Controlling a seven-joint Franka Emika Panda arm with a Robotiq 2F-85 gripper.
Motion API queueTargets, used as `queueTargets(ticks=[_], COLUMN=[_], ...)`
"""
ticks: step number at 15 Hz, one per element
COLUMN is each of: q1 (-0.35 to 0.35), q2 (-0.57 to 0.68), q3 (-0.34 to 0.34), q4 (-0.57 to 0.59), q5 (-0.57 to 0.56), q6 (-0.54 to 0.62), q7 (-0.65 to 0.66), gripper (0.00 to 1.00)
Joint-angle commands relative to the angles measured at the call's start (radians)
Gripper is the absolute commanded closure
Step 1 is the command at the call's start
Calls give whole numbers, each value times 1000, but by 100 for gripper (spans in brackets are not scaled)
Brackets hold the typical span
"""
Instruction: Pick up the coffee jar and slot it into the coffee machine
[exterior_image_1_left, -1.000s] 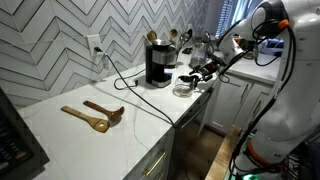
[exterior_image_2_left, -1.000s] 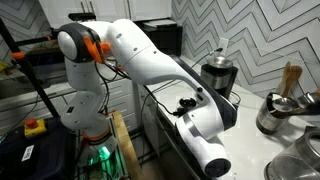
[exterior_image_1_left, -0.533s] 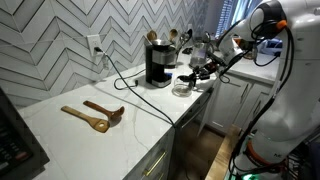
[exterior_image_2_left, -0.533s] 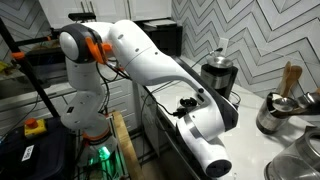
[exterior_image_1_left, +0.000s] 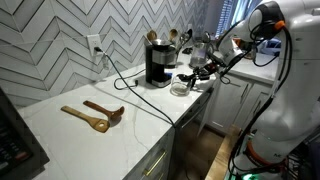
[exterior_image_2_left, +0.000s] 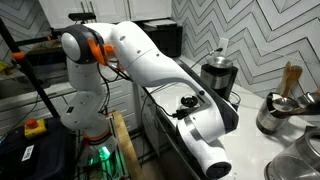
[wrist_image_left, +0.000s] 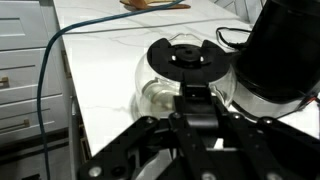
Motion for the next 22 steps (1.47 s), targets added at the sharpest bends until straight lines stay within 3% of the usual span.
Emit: queueTargets(ticks=[1, 14, 22], q1=[-27, -15, 4], q2=[31, 45, 46], q3=[-3, 5, 33], q4=[33, 184, 217], q5=[37, 40, 45], q6=[-76, -104, -74], q7=[-19, 259, 252], gripper=[93, 93, 93])
